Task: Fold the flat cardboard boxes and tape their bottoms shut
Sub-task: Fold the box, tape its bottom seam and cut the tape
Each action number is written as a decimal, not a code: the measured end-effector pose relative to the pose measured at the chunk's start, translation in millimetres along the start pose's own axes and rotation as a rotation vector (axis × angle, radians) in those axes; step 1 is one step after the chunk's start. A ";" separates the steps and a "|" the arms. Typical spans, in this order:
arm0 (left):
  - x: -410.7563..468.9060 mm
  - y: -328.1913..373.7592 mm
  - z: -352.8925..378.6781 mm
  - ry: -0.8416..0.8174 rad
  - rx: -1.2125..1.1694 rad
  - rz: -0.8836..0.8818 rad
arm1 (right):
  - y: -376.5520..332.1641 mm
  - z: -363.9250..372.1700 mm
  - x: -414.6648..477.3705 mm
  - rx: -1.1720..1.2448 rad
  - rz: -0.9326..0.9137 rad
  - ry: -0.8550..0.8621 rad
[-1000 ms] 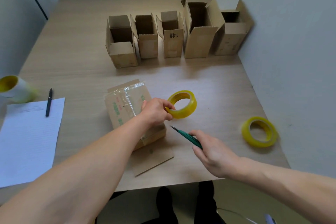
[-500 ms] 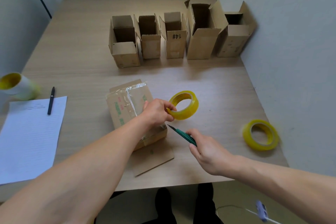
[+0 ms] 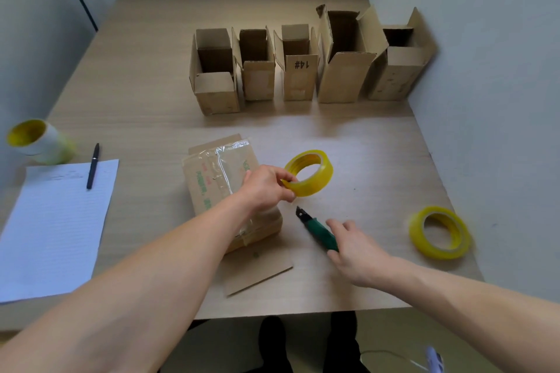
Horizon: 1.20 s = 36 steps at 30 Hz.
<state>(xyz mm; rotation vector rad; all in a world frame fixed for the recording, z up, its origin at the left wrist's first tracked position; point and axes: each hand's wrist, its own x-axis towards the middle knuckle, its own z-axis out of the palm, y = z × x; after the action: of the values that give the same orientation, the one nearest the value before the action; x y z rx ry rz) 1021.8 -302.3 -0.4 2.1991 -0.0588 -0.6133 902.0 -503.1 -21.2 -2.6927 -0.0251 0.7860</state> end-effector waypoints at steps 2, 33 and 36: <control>-0.7 -0.3 0.1 -0.001 0.004 0.007 | -4.2 -11.5 -0.4 -0.102 -0.219 0.236; -57.2 -30.0 33.9 0.361 0.734 0.023 | -62.2 -102.9 63.9 -0.110 -0.117 0.224; -54.7 -39.1 49.5 0.370 0.773 -0.054 | -58.4 -100.5 64.1 -0.091 -0.151 0.236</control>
<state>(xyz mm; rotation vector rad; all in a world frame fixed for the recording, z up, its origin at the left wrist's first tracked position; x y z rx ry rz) 945.2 -298.9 -33.6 3.0387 -0.0465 -0.2049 1013.6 -472.3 43.8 -2.8110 -0.2089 0.4298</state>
